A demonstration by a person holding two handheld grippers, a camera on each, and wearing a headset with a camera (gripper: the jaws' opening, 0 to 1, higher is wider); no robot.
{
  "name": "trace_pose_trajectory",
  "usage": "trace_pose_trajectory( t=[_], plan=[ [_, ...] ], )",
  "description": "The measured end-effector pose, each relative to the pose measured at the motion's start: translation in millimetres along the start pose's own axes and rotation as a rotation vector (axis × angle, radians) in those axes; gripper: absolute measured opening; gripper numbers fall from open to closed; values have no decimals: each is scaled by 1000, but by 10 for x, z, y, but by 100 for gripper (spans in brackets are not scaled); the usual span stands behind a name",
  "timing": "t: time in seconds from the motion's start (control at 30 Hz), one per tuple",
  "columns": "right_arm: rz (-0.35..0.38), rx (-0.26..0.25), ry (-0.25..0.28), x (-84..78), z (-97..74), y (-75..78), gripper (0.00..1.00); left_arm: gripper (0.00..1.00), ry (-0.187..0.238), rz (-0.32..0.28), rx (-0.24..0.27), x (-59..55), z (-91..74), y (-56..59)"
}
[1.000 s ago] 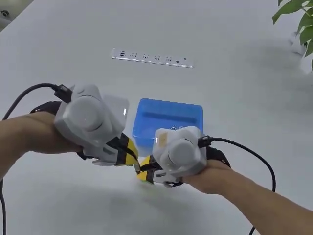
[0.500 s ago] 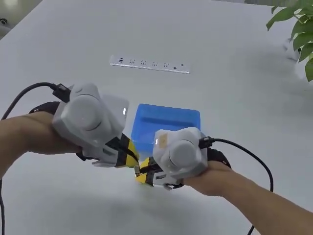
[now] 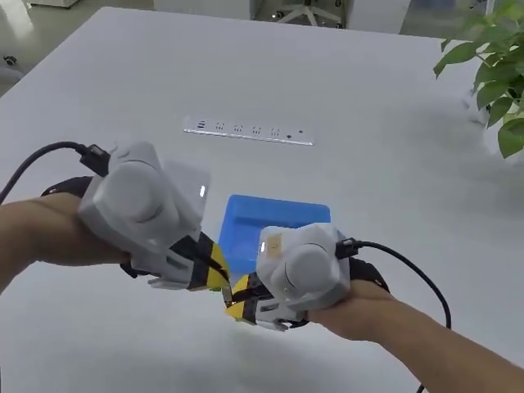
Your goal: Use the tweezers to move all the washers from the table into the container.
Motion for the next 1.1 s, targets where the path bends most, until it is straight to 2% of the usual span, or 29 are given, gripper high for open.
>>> trace_pose_trajectory(
  t=[0.3, 0.67, 0.87, 1.1],
  plan=[
    [-20, -11, -5, 112, -98, 69, 9, 6, 0, 19, 2, 120, -71, -68],
    [-43, -48, -1, 218, -240, 260, 9, 6, 7, 57, 13, 272, -110, -232],
    [-52, -64, -1, 233, -288, 394, 9, 6, 10, 75, 20, 323, -98, -367],
    [-50, -82, 0, 197, -319, 564, 9, 6, 14, 85, 21, 331, -51, -539]
  ],
)
Point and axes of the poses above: the centre of the closed fingertips' face, and the gripper's own axes: z roughly forward along the fingers, y roughly to its right, x roughly out of its top, the point moved 7 cm from there along -z, roughly backward along the fingers, and after that the axes turned 15 degrees about y, right-handed, at the moved point
